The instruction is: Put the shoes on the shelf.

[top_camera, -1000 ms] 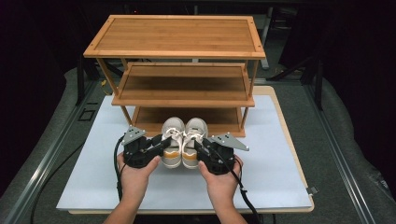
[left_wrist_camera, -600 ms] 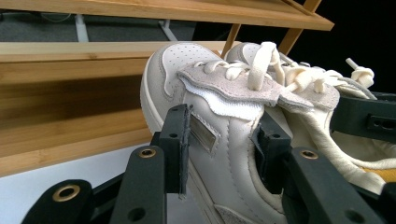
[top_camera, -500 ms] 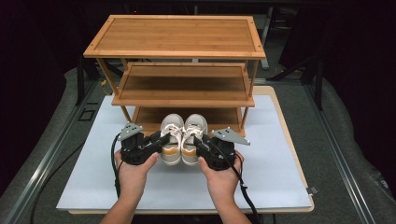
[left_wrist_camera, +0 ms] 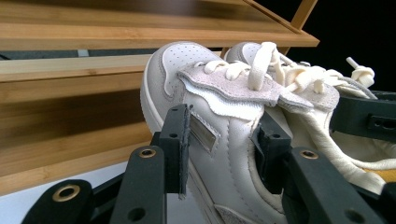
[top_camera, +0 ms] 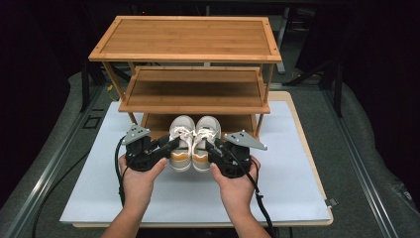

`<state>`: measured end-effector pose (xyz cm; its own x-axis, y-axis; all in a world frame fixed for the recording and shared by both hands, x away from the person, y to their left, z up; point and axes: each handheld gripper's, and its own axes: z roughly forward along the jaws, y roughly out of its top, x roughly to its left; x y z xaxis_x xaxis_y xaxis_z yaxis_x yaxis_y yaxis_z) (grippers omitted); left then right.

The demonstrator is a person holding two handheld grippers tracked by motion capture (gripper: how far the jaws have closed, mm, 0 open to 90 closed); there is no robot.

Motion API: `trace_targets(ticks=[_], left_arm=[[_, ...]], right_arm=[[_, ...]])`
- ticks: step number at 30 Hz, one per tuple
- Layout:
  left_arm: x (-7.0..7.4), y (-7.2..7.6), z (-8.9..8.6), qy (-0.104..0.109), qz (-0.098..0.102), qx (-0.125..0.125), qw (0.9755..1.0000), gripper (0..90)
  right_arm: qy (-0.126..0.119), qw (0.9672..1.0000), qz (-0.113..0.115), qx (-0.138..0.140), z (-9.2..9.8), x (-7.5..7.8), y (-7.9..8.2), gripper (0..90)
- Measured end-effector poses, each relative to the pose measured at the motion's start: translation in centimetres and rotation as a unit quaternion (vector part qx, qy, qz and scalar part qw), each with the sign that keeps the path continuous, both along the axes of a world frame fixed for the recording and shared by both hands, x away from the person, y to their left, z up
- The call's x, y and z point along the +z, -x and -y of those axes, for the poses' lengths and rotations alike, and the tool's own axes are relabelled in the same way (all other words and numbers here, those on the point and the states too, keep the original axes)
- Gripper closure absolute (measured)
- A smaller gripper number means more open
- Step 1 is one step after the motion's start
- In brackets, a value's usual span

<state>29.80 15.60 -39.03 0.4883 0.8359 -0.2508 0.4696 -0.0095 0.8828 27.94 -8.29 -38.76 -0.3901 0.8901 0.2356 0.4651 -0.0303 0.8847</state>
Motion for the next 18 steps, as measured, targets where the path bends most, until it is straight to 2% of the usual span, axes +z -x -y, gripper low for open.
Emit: trace_targets(ticks=[4,6,18], left_arm=[[0.5,-0.2,0.0,-0.002,0.000,-0.003,1.0000,62.5],[1.0,-0.4,-0.1,0.000,0.003,-0.003,1.0000,62.5],[2.7,-1.3,-0.2,0.001,0.012,-0.002,0.9999,62.5]], right_arm=[[0.000,1.0000,-0.004,0.006,0.1,0.5,-0.2,66.1],[-0.005,1.0000,0.000,0.005,0.1,0.8,-0.4,66.0],[0.005,0.9999,0.013,0.009,-0.1,2.9,-1.3,66.1]])
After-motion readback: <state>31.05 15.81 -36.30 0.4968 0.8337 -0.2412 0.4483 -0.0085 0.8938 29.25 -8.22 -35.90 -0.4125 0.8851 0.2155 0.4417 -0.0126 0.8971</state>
